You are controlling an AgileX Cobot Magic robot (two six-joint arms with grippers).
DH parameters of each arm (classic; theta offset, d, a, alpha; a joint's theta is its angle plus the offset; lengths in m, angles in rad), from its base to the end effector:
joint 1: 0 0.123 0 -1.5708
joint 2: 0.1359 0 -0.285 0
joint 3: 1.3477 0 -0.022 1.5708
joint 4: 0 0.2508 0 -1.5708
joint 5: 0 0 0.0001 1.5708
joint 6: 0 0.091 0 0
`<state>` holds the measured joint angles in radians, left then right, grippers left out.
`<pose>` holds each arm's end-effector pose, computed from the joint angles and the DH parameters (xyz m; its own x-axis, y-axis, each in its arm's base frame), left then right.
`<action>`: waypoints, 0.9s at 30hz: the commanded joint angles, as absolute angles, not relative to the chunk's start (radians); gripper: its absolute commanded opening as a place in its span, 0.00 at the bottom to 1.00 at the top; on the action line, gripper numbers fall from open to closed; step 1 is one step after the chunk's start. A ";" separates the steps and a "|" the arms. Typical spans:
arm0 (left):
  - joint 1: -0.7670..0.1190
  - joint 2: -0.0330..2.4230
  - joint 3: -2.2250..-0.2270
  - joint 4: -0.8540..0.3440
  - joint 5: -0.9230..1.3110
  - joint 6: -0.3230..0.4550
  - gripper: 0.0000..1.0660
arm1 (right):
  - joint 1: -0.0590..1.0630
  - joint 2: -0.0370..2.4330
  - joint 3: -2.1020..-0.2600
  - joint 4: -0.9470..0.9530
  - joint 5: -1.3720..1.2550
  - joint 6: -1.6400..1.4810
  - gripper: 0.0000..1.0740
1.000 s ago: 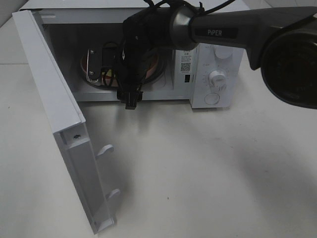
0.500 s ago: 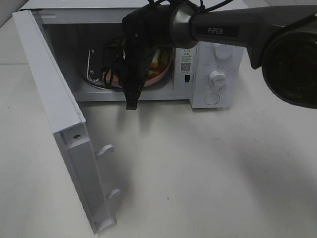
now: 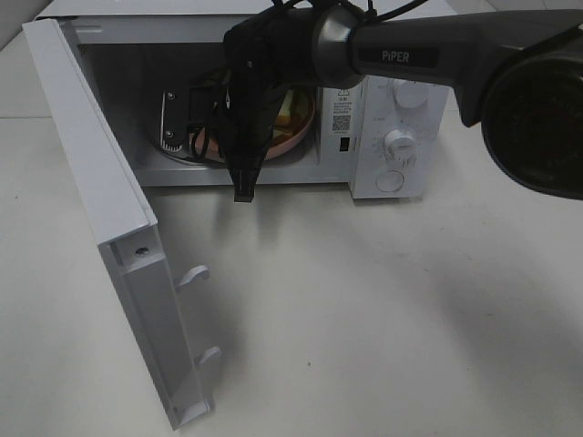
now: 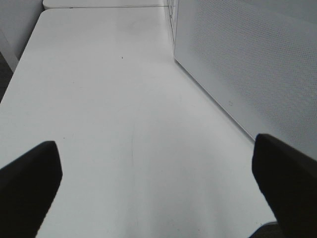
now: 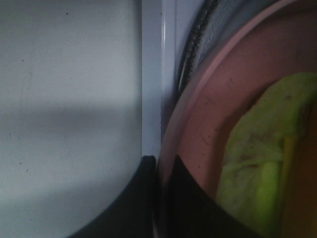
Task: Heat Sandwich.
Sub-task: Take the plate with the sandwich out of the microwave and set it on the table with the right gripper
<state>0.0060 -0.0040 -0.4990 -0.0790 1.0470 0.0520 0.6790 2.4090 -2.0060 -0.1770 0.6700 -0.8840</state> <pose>-0.0049 -0.0063 0.2783 -0.4391 0.0098 -0.8984 0.0608 0.9980 -0.0189 0.4198 0.3260 0.1511 0.1564 -0.9644 -0.2133 -0.8514 -0.0221 -0.5241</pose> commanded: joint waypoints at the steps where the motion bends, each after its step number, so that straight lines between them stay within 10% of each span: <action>1: 0.010 -0.016 -0.493 -0.085 1.036 0.048 0.94 | 0.678 2.402 -2.003 -0.172 0.701 -0.917 0.00; 27: 0.010 -0.016 -0.493 -0.085 1.036 0.048 0.94 | 0.681 2.288 -1.900 -0.174 0.658 -1.131 0.00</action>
<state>0.0060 -0.0040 -0.4990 -0.0790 1.0470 0.0520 0.6790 2.3240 -1.9130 -0.1720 0.6970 -1.0980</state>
